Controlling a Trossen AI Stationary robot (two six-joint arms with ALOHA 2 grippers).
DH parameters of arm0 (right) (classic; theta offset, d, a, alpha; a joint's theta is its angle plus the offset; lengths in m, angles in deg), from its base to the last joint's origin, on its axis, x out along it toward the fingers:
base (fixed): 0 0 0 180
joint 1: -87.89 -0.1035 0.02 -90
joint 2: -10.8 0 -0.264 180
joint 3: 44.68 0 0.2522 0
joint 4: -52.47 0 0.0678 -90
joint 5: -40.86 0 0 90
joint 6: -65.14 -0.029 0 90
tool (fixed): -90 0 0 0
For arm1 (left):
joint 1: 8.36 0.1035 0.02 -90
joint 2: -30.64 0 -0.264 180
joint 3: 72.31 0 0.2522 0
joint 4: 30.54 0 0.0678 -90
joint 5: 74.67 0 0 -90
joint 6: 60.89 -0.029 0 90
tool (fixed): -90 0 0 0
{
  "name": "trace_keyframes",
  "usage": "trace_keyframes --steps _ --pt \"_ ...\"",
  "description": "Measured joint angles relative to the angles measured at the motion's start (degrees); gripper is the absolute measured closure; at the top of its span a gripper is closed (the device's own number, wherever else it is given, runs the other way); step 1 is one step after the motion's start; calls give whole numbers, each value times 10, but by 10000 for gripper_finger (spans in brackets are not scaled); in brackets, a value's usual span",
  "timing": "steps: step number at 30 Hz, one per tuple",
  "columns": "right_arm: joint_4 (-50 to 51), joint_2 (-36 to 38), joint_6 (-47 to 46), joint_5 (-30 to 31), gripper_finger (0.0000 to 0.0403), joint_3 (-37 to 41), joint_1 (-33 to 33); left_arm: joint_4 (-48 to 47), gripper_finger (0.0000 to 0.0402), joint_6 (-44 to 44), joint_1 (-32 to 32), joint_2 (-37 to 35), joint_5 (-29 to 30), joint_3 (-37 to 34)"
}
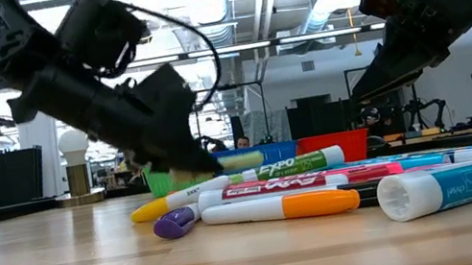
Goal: Pick & Place Markers
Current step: Put the large green highlighter pen into the yellow bin
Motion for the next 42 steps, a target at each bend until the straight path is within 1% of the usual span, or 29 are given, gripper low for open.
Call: trace_keyframes --steps 10,17,21,28,29,35,38,42 --pt "0 0 0 0 295 0 0 2 318 -62 -4 -94 -6 1" --pt "0 0 0 0 295 0 0 1 317 -76 -3 -103 -6 1" --pt "0 0 0 0 295 0 0 1 317 -101 8 -104 -7 1" --pt "0 0 0 0 295 0 0 6 321 -115 73 -109 -15 1" --pt "0 0 0 0 295 0 0 6 321 -115 87 -109 -27 1" --pt "0 0 0 0 295 0 0 2 321 -131 175 -109 -143 27" --pt "0 0 0 0 295 0 0 -7 322 -156 210 -109 -172 54" --pt "0 0 0 0 295 0 0 -73 321 -202 249 -108 -179 101"
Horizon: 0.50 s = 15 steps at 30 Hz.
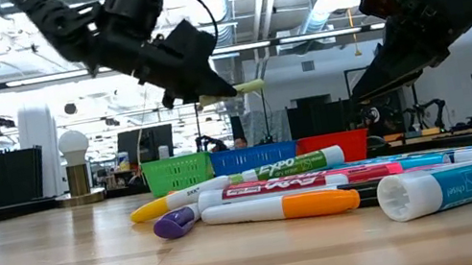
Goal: Pick & Place Markers
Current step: Put the large green highlighter pen into the yellow bin
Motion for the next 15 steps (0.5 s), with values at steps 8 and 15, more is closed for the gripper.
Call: trace_keyframes --steps 8,15 --pt "0 0 2 0 295 0 0 -102 322 -96 77 0 0 88" --pt "0 0 4 0 295 0 0 -107 323 -122 139 0 -68 117"
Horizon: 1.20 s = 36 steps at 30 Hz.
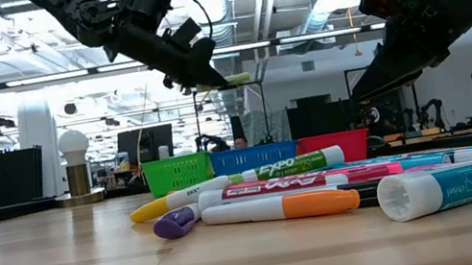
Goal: Pick & Place Markers
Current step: Put the large green highlighter pen into the yellow bin
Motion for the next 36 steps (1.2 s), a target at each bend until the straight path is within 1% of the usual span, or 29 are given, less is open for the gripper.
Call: trace_keyframes --steps 9,14,17,20,24,30,36 --pt "0 0 2 12 295 0 14 -23 323 -15 52 7 -91 30" --pt "0 0 9 11 295 0 29 -25 323 -17 63 44 -127 55" --pt "0 0 14 11 295 0 37 -25 323 -28 61 78 -130 77" --pt "0 0 16 11 295 0 43 -22 323 -21 61 109 -132 100" --pt "0 0 17 11 295 0 44 -27 323 -15 66 140 -140 111" --pt "0 0 26 11 295 0 44 -43 323 -18 75 165 -150 112" --pt "0 0 26 10 295 0 44 -51 322 -14 74 167 -150 111"
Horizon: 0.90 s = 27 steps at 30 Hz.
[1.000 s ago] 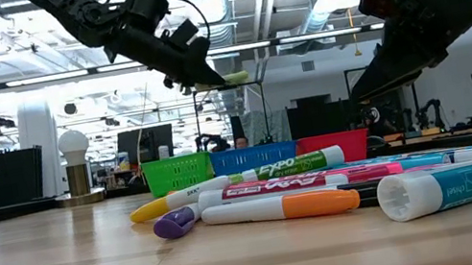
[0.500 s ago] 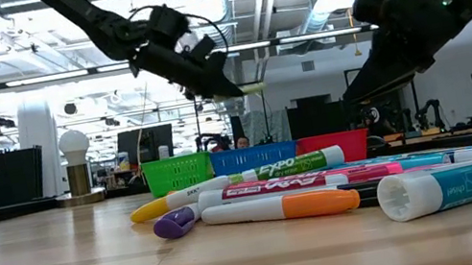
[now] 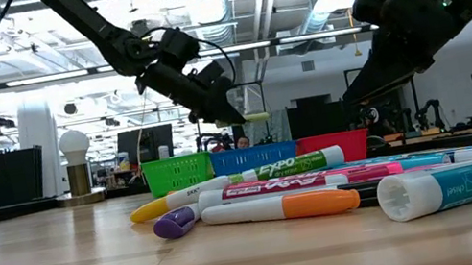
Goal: Pick & Place Markers
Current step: Put the large green highlighter pen into the yellow bin, then put the top large blue highlighter pen into the yellow bin
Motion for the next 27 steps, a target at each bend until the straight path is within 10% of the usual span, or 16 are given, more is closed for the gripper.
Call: trace_keyframes --steps 27 --pt "0 0 0 -1 295 0 0 -6 293 3 -2 -4 20 0"
